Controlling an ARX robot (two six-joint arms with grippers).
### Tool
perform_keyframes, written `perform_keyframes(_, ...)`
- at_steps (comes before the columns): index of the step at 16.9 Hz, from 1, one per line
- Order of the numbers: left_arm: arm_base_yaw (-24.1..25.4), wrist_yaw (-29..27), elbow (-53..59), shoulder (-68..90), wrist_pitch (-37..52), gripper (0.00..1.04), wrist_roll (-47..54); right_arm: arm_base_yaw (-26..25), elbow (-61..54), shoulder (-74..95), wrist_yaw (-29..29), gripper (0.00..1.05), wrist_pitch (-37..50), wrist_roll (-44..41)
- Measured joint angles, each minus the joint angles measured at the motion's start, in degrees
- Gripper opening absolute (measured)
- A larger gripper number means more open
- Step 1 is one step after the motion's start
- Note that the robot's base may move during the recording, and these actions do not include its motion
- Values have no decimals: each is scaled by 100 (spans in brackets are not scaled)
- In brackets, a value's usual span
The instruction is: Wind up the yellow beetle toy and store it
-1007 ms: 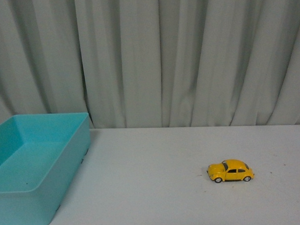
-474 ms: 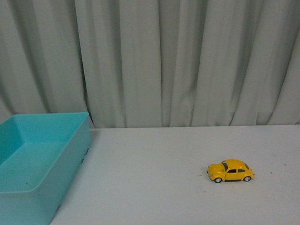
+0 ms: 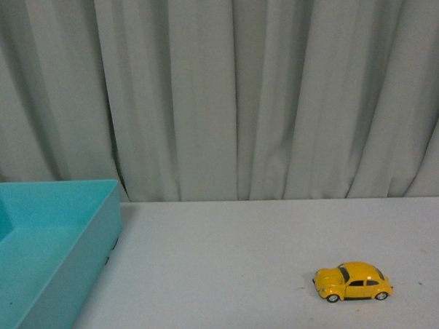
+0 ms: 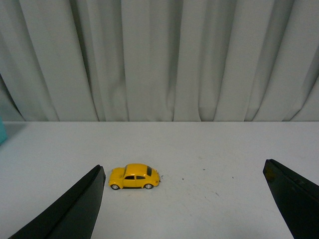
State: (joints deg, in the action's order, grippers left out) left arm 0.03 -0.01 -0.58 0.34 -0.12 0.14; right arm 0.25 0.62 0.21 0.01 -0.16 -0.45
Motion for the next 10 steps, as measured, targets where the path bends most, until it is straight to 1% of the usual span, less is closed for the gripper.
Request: perform_keyframes(10,0,-2,0,0,-7,98,2,0,0,0,0,98,-4,0)
